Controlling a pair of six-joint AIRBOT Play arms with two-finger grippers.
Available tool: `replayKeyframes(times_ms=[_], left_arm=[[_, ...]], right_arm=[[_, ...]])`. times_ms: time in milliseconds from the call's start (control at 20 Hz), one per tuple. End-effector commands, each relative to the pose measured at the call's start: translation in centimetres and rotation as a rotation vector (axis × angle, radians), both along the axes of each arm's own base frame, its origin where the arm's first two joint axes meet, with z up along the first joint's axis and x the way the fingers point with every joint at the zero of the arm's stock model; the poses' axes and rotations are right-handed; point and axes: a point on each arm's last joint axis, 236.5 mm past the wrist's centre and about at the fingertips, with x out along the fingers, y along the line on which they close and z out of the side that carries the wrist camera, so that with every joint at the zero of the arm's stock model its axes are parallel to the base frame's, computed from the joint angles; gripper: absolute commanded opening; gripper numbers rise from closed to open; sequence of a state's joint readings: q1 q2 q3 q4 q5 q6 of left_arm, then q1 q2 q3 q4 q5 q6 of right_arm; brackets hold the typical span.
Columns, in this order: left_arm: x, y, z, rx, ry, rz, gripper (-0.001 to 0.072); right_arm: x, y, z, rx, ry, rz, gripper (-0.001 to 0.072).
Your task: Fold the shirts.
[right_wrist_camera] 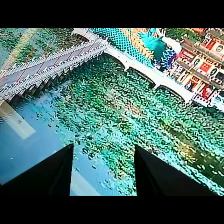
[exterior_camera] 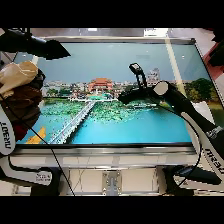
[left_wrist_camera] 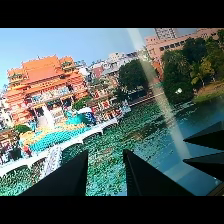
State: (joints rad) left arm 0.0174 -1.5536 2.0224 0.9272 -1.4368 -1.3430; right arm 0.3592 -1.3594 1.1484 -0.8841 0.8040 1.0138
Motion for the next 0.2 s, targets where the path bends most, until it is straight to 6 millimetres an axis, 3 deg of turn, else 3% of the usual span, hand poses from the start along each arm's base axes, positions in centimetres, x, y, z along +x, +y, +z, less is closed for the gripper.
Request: replayKeyframes(times_ms=[0, 150], left_arm=[[0.01, 0.01, 0.0, 0.001, -0.001, -0.001, 0.0281], [0.01, 0.01, 0.0, 0.001, -0.001, -0.001, 0.0281]], right_arm=[[-0.3, 0.2, -0.09, 0.0, 0.01, 0.007, 0.044], [-0.3, 0.2, -0.09, 0.0, 0.01, 0.007, 0.044]])
